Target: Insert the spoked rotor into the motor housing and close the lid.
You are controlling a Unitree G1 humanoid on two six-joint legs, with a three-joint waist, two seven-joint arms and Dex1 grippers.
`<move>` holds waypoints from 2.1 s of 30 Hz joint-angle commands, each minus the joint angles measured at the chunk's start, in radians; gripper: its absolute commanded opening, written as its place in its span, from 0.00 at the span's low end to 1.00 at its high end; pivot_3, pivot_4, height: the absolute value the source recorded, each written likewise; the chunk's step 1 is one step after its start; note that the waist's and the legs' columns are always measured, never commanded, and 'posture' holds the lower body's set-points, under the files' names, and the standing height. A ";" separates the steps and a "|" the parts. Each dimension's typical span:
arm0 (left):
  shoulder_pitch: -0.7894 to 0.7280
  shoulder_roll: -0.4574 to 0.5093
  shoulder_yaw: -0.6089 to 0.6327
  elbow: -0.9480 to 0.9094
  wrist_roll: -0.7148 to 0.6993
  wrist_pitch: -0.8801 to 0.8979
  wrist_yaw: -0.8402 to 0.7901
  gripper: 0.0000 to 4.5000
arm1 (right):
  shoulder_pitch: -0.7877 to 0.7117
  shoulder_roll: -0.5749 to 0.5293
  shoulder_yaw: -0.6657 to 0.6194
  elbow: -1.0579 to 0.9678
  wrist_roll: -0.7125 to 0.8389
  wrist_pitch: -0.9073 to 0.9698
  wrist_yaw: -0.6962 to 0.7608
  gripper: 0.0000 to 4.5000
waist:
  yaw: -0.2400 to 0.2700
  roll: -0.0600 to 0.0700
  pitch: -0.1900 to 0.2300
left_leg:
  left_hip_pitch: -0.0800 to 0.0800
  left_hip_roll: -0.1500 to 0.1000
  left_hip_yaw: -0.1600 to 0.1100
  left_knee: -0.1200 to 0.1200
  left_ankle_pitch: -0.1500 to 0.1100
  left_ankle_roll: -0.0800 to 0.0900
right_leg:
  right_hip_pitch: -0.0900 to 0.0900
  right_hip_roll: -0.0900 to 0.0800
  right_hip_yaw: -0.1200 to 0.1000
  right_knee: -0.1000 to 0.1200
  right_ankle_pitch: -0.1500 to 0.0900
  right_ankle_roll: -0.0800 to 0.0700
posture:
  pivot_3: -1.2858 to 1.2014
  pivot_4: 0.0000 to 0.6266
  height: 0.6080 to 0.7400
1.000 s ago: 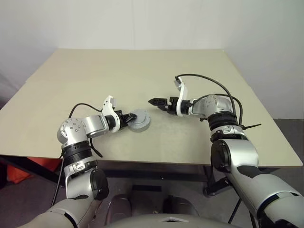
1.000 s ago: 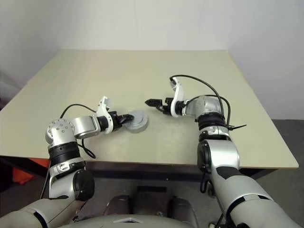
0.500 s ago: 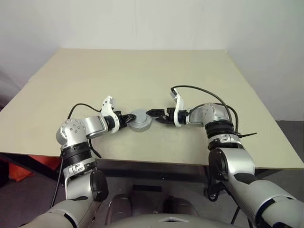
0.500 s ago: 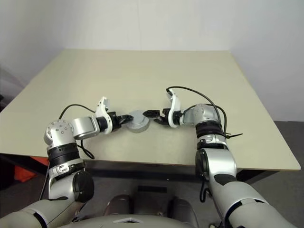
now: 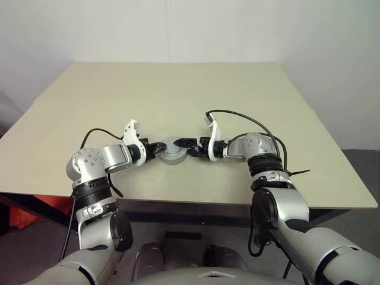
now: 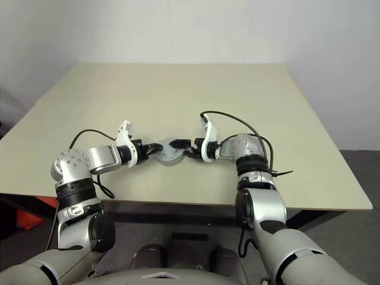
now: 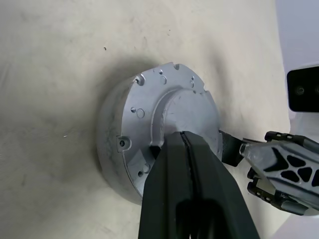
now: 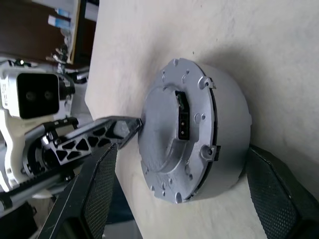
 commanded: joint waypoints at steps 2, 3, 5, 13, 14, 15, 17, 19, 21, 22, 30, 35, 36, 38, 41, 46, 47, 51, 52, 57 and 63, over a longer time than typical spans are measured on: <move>-0.002 0.005 0.001 -0.001 0.024 0.006 0.004 0.00 | -0.056 0.079 -0.036 0.006 0.071 -0.001 -0.009 0.99 | 0.001 0.000 0.000 | 0.001 0.000 0.000 0.000 0.000 0.000 | -0.001 0.000 0.000 0.000 0.000 0.000 | 0.52 0.00 1.00; -0.003 0.006 0.002 0.000 0.025 0.006 0.004 0.00 | -0.055 0.086 -0.037 0.002 0.071 0.003 -0.011 0.99 | 0.001 0.000 0.000 | 0.000 0.000 0.000 0.000 0.000 0.000 | -0.002 0.000 0.000 0.001 0.000 0.000 | 0.52 0.00 1.00; -0.005 0.013 0.006 -0.002 0.026 0.010 0.003 0.00 | -0.052 0.100 -0.035 -0.013 0.073 0.016 -0.014 0.99 | 0.001 0.000 0.000 | 0.000 0.000 0.000 0.000 0.000 0.000 | -0.001 0.000 0.000 0.000 0.001 -0.001 | 0.52 0.00 1.00; -0.003 0.018 0.014 -0.005 0.032 0.009 0.000 0.00 | -0.061 0.101 -0.052 0.011 0.066 -0.010 -0.028 0.99 | 0.006 0.000 0.000 | -0.001 -0.001 0.000 0.000 0.000 0.000 | -0.002 -0.001 0.000 0.000 0.003 -0.006 | 0.52 0.00 1.00; -0.003 0.017 0.014 -0.005 0.033 0.008 0.000 0.00 | -0.062 0.102 -0.057 0.014 0.066 -0.015 -0.035 0.99 | 0.006 0.000 0.000 | -0.001 -0.001 0.000 0.000 0.000 0.000 | -0.002 -0.001 0.000 0.000 0.003 -0.006 | 0.52 0.00 1.00; -0.003 0.014 0.013 -0.005 0.035 0.007 0.000 0.00 | -0.063 0.102 -0.063 0.019 0.064 -0.024 -0.046 0.95 | 0.006 0.000 0.000 | -0.001 -0.001 0.000 0.000 0.000 0.000 | -0.002 -0.001 0.000 0.000 0.003 -0.006 | 0.52 0.00 1.00; -0.004 0.012 0.012 -0.003 0.036 0.004 -0.001 0.00 | -0.066 0.103 -0.073 0.031 0.059 -0.044 -0.072 0.86 | 0.006 0.000 0.000 | -0.001 -0.001 0.000 0.000 0.000 0.000 | -0.002 -0.001 0.000 0.000 0.003 -0.006 | 0.52 0.00 1.00; -0.006 0.012 0.011 -0.002 0.038 0.003 -0.001 0.00 | -0.068 0.101 -0.076 0.041 0.058 -0.056 -0.085 0.72 | 0.006 0.000 0.000 | -0.001 -0.001 0.000 0.000 0.000 0.000 | -0.002 -0.001 0.000 0.000 0.003 -0.006 | 0.52 0.00 1.00; -0.006 0.012 0.011 -0.001 0.039 0.002 -0.002 0.00 | -0.067 0.099 -0.073 0.044 0.057 -0.066 -0.091 0.57 | 0.007 0.000 0.000 | -0.001 -0.001 0.000 0.000 0.000 0.000 | -0.002 -0.001 0.000 0.000 0.003 -0.006 | 0.52 0.00 1.00; -0.006 0.012 0.011 -0.001 0.039 0.001 -0.002 0.00 | -0.066 0.099 -0.070 0.043 0.056 -0.071 -0.094 0.49 | 0.007 0.000 0.000 | -0.001 -0.001 0.000 0.000 0.000 0.000 | -0.002 -0.001 0.000 0.000 0.003 -0.006 | 0.52 0.00 1.00; -0.008 0.014 0.012 0.001 0.043 -0.005 -0.003 0.00 | -0.070 0.101 -0.084 0.060 0.063 -0.103 -0.114 0.48 | 0.008 0.000 0.000 | -0.001 -0.001 0.000 0.000 0.000 -0.001 | -0.001 -0.001 0.000 0.001 0.002 -0.004 | 0.52 0.00 1.00; -0.002 0.012 0.013 -0.008 0.045 -0.023 -0.009 0.00 | -0.077 0.099 -0.086 0.068 0.072 -0.116 -0.119 0.46 | 0.008 0.000 0.000 | 0.000 -0.001 0.000 0.000 0.001 -0.001 | -0.001 -0.001 0.000 0.001 0.001 -0.002 | 0.52 0.00 1.00; 0.000 0.012 0.013 -0.012 0.045 -0.034 -0.013 0.00 | -0.079 0.098 -0.088 0.067 0.075 -0.118 -0.118 0.46 | 0.008 0.000 0.000 | 0.000 -0.001 0.000 0.000 0.001 -0.002 | -0.001 -0.001 0.000 0.002 0.000 -0.001 | 0.52 0.00 1.00; 0.004 0.013 0.012 -0.022 0.040 -0.056 -0.024 0.00 | -0.084 0.099 -0.098 0.066 0.083 -0.123 -0.121 0.46 | 0.008 0.000 0.000 | 0.000 -0.001 0.000 0.000 0.001 -0.002 | -0.001 -0.001 0.000 0.002 0.000 0.000 | 0.52 0.00 1.00; 0.008 0.013 0.019 -0.058 0.011 -0.130 -0.063 0.00 | -0.099 0.097 -0.132 0.080 0.105 -0.139 -0.129 0.46 | 0.008 0.000 0.001 | -0.001 -0.001 0.000 0.000 0.001 -0.002 | -0.002 -0.001 0.000 0.002 0.000 -0.001 | 0.52 0.00 1.00; 0.014 0.012 0.044 -0.097 -0.050 -0.183 -0.103 0.00 | -0.122 0.094 -0.175 0.116 0.128 -0.179 -0.158 0.46 | 0.009 -0.001 0.001 | -0.011 -0.001 0.000 0.001 0.001 -0.001 | -0.011 -0.001 0.000 0.002 0.004 -0.007 | 0.52 0.00 1.00; 0.015 0.010 0.052 -0.104 -0.063 -0.194 -0.106 0.00 | -0.128 0.093 -0.185 0.124 0.135 -0.187 -0.166 0.46 | 0.008 -0.001 0.001 | -0.014 -0.001 0.000 0.001 0.001 -0.001 | -0.013 -0.001 -0.001 0.003 0.004 -0.007 | 0.52 0.00 1.00; 0.026 0.004 0.088 -0.115 -0.111 -0.227 -0.097 0.00 | -0.156 0.092 -0.224 0.156 0.159 -0.219 -0.185 0.46 | 0.008 -0.001 0.001 | -0.021 -0.001 0.000 0.005 -0.001 0.003 | -0.017 -0.001 -0.001 0.003 0.005 -0.007 | 0.52 0.00 1.00; 0.030 0.005 0.094 -0.116 -0.120 -0.232 -0.093 0.00 | -0.163 0.091 -0.230 0.162 0.163 -0.225 -0.190 0.46 | 0.008 -0.001 0.001 | -0.021 -0.001 0.000 0.005 -0.002 0.003 | -0.017 -0.001 -0.001 0.003 0.005 -0.007 | 0.52 0.00 1.00; 0.058 0.020 0.112 -0.131 -0.149 -0.284 -0.084 0.00 | -0.183 0.082 -0.240 0.189 0.169 -0.249 -0.200 0.46 | 0.008 -0.001 0.001 | -0.022 -0.001 0.001 0.006 -0.002 0.003 | -0.017 -0.001 -0.001 0.003 0.004 -0.007 | 0.52 0.00 1.00; 0.080 0.040 0.163 -0.108 -0.192 -0.365 -0.052 0.33 | -0.233 0.057 -0.307 0.225 0.222 -0.236 -0.235 0.46 | 0.007 -0.001 0.001 | -0.020 -0.001 0.000 0.007 -0.001 0.002 | -0.016 -0.001 -0.001 0.005 0.004 -0.007 | 0.52 0.00 1.00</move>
